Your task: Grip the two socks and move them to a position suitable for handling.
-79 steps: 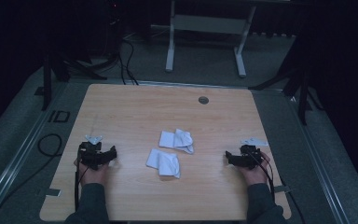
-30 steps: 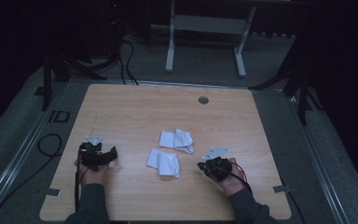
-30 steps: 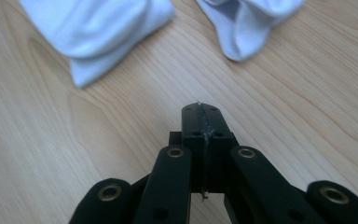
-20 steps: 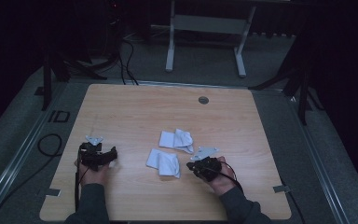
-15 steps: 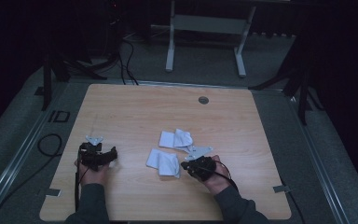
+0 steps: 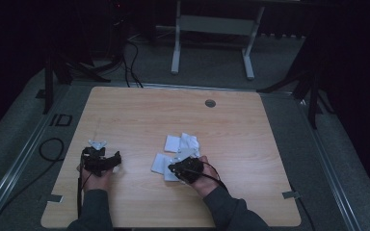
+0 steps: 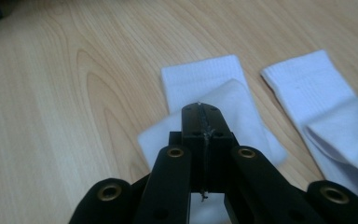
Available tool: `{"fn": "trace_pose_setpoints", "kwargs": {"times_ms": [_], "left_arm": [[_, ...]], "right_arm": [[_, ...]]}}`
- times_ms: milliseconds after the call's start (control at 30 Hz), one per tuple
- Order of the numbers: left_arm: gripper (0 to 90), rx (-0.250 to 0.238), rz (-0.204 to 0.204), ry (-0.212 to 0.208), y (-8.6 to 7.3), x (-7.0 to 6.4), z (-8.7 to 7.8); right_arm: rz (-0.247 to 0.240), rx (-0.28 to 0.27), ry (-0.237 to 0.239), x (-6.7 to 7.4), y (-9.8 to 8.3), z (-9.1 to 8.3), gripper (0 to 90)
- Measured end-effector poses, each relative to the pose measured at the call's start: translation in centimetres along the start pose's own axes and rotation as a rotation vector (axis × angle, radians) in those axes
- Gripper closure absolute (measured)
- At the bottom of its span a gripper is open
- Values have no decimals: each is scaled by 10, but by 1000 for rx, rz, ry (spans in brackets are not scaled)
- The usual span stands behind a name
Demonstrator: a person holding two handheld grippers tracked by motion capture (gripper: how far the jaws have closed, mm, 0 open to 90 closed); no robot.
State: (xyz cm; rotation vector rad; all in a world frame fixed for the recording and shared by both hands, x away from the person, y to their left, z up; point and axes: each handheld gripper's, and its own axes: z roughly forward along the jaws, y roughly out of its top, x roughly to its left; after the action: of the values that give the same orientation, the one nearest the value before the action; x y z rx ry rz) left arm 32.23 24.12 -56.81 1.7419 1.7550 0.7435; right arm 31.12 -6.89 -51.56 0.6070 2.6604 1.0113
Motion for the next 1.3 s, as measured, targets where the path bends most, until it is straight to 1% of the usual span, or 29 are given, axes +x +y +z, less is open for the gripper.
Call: {"fn": "trace_pose_setpoints", "kwargs": {"times_ms": [33, 67, 100, 133, 233, 333, 467, 500, 567, 667, 733, 767, 833, 867, 900, 933, 967, 1033, 1067, 1133, 1167, 1233, 1300], "left_arm": [[217, 0, 0, 0, 0, 0, 0], [217, 0, 0, 0, 0, 0, 0], [217, 0, 0, 0, 0, 0, 0], [217, 0, 0, 0, 0, 0, 0], [217, 0, 0, 0, 0, 0, 0], [217, 0, -1, 0, 0, 0, 0], [217, 0, 0, 0, 0, 0, 0], [217, 0, 0, -1, 0, 0, 0], [217, 0, 2, -2, 0, 0, 0], [217, 0, 2, -2, 0, 0, 0], [217, 0, 1, -2, 0, 0, 0], [217, 0, 1, -2, 0, 0, 0], [217, 0, 1, -2, 0, 0, 0], [217, 0, 1, -2, 0, 0, 0], [217, 0, 1, -2, 0, 0, 0], [217, 0, 1, -2, 0, 0, 0], [217, 0, 1, -2, 0, 0, 0], [217, -1, 1, -2, 0, 0, 0], [217, -1, 1, -2, 0, 0, 0], [217, -1, 1, -2, 0, 0, 0], [217, -1, 1, -2, 0, 0, 0], [217, 0, 1, -2, 0, 0, 0], [217, 0, 2, -2, 0, 0, 0]], "right_arm": [[0, 0, 0, 0, 0, 0, 894], [7, 9, 12, 0, 0, 7, 895], [7, 9, 12, 0, 0, 7, 895], [4, 24, 17, 1, 0, 13, 895], [-4, 55, 23, 1, -3, 23, 895], [3, 88, 54, 1, -7, 31, 890], [-2, 90, 74, 2, -9, 30, 890], [-16, 95, 83, 3, -11, 28, 890], [-26, 101, 95, 4, -13, 26, 890], [-26, 103, 108, 3, -17, 22, 889], [-17, 106, 127, 3, -22, 17, 882], [-11, 107, 130, 3, -24, 14, 868], [-14, 98, 128, 3, -25, 12, 854], [-16, 90, 119, 2, -25, 8, 845], [1, 55, 101, -3, -24, -2, 823], [18, 39, 87, -7, -23, -7, 806], [18, 39, 87, -7, -23, -7, 806], [49, 34, 44, -16, -22, -16, 788], [73, 40, 13, -26, -24, -20, 779], [93, 53, -5, -33, -27, -22, 767], [102, 63, -8, -34, -29, -23, 756], [110, 67, -8, -35, -30, -23, 743], [127, 62, 17, -34, -35, -21, 691]]}}
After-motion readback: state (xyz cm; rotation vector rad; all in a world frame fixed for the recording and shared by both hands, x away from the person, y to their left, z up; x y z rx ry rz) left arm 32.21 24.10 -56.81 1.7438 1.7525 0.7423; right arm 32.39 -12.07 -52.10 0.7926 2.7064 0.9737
